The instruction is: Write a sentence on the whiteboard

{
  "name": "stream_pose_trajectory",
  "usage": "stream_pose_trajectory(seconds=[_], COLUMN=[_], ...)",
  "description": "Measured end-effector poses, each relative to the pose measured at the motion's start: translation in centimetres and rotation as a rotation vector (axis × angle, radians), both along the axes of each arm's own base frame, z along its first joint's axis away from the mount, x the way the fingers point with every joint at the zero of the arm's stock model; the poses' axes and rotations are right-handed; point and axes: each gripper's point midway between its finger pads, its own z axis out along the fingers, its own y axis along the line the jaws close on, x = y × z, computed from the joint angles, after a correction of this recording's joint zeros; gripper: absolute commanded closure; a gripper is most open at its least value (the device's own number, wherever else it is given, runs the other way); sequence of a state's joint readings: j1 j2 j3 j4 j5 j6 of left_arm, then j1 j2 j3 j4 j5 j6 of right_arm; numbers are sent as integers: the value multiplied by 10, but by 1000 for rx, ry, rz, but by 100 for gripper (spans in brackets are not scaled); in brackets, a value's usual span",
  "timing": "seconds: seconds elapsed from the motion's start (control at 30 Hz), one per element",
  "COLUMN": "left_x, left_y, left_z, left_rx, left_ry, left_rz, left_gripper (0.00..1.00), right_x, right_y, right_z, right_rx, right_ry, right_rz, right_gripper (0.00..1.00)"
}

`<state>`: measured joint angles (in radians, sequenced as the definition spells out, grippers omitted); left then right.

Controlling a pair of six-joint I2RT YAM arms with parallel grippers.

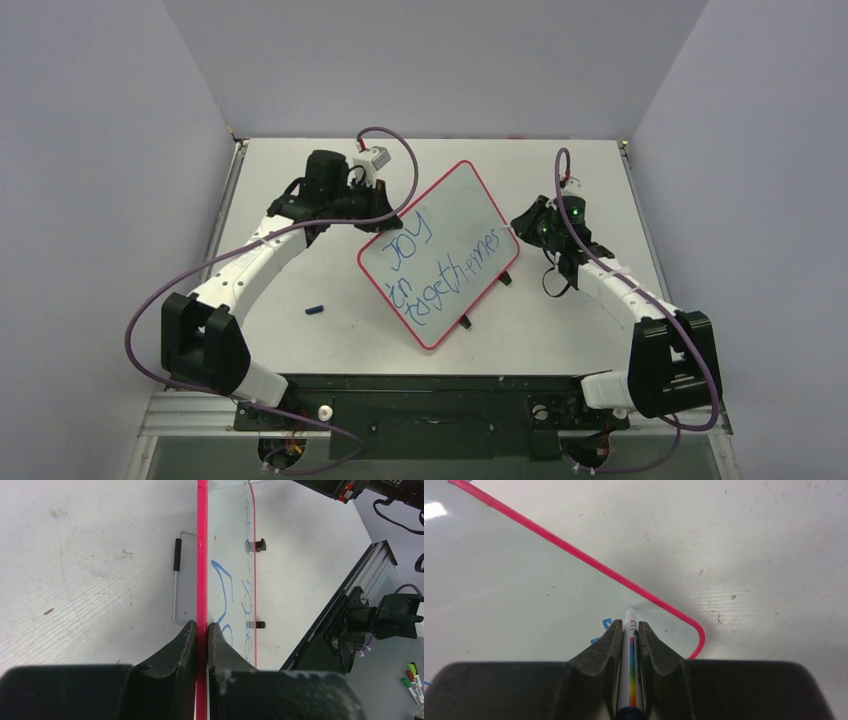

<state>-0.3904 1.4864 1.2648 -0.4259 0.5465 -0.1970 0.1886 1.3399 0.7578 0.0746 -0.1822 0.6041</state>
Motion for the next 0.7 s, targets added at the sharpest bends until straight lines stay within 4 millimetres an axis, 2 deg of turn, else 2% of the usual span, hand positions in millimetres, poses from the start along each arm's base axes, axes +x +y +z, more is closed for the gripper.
stream_pose_trajectory(seconds=[0.7], left_x=[0], left_y=[1], left_z=[-2], left_rx=[5], left_ry=[5], left_rz=[5], left_gripper=[100], right_x=[4], right_y=[13], right_z=[0], right_rx=[23], right_ry=[-12], right_rz=[35], right_gripper=[100])
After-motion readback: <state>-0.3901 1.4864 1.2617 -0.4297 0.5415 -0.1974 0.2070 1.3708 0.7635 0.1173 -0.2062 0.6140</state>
